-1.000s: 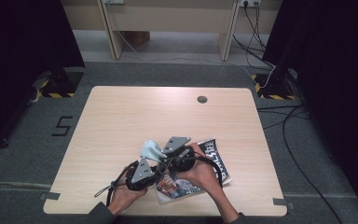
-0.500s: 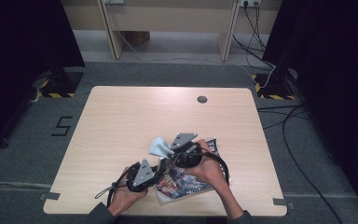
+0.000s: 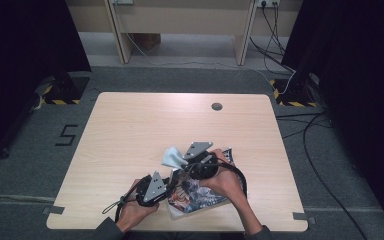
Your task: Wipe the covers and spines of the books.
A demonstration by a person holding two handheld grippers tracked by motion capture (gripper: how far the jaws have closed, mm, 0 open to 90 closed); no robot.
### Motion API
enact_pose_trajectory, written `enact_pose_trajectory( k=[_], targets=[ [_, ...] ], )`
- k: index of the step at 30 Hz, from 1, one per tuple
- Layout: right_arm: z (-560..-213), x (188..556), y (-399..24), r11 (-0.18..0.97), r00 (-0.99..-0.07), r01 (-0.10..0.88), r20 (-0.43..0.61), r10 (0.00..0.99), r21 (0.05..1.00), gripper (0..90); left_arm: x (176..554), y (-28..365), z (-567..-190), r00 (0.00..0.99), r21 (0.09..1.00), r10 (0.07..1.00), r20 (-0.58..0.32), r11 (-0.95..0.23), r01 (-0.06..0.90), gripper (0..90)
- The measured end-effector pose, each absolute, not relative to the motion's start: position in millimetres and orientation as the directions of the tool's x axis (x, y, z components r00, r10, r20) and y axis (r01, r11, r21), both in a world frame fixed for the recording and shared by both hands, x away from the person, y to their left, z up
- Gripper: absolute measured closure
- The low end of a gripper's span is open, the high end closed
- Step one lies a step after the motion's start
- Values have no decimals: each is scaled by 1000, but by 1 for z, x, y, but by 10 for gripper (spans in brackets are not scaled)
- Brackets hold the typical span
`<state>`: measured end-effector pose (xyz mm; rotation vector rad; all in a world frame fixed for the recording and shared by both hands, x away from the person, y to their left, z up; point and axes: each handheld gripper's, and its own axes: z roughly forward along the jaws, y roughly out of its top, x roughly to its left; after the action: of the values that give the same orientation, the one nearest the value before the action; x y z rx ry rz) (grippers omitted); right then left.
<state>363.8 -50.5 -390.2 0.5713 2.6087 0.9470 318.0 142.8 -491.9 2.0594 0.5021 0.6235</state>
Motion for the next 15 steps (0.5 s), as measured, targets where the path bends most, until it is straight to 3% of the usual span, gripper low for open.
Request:
enact_pose_trajectory(
  k=[5, 15],
  targets=[
    [-386, 357, -45, 713, -888, 234, -152, 433, 661, 771, 316, 142, -491, 789, 846, 560, 254, -524, 100, 796],
    [-409, 396, -91, 693, -797, 397, -148, 585, 602, 772, 317, 141, -490, 790, 841, 554, 263, -533, 94, 794]
  ],
)
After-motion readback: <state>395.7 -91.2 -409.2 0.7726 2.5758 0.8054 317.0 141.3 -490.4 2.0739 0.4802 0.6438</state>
